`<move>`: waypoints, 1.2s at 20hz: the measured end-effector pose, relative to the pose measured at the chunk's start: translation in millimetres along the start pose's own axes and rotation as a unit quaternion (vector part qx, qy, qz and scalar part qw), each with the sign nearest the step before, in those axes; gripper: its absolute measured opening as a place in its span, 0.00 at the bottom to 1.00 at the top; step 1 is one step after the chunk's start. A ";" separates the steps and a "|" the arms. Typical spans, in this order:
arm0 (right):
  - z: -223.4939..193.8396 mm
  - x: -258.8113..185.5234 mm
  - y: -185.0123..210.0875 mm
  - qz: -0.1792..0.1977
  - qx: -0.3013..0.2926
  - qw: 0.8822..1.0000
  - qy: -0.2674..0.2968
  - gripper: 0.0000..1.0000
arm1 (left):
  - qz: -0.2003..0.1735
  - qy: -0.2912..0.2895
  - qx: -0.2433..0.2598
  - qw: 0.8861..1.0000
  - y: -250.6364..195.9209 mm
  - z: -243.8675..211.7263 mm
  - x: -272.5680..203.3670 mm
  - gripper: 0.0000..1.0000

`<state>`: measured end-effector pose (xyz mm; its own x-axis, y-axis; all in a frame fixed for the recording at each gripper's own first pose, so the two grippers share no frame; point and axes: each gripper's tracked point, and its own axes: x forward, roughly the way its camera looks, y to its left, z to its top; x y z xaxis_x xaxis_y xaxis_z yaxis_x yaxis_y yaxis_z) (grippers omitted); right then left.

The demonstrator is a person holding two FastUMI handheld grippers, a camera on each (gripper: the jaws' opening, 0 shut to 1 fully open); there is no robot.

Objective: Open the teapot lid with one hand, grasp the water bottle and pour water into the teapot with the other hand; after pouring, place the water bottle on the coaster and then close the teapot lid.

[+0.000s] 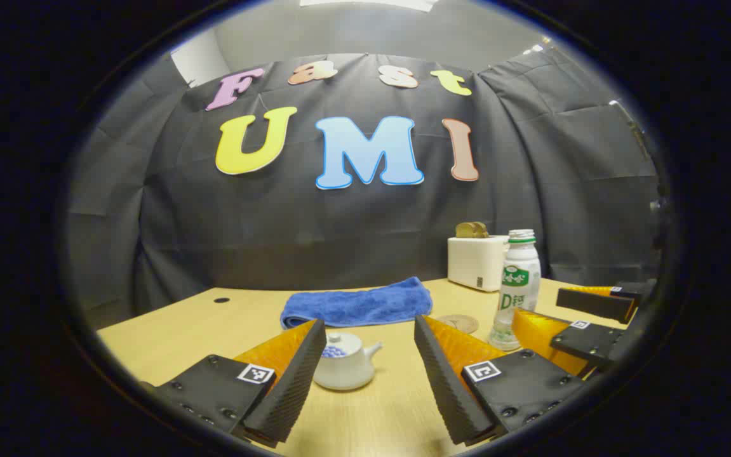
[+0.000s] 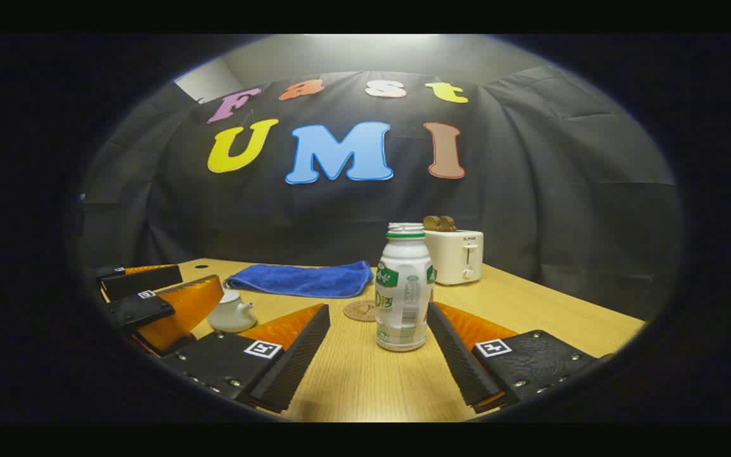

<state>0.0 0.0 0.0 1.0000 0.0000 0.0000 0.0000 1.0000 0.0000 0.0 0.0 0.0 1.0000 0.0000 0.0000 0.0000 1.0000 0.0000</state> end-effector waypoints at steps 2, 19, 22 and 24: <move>14.9 -0.6 -4.7 -0.003 -0.001 1.000 -0.013 0.95 | 0.010 0.008 0.000 1.000 13.0 -1.1 23.5 0.94; -0.6 10.9 -25.8 -0.015 0.020 1.000 0.015 0.95 | 0.025 0.091 0.013 0.995 39.2 -59.3 86.8 0.46; -1.2 12.8 -25.9 -0.013 0.019 1.000 0.017 0.95 | 0.018 0.096 0.017 0.995 36.8 -60.2 89.0 0.27; -2.0 13.7 -26.0 -0.011 0.018 1.000 0.018 0.95 | 0.017 0.099 0.020 0.995 36.5 -60.0 89.2 0.21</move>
<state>13.7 -26.0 -2.0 0.9991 -0.0206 -0.0358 0.0219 0.9992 0.0349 89.2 36.5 -60.0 0.9798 0.0373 -0.1966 -0.0294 0.9987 0.0427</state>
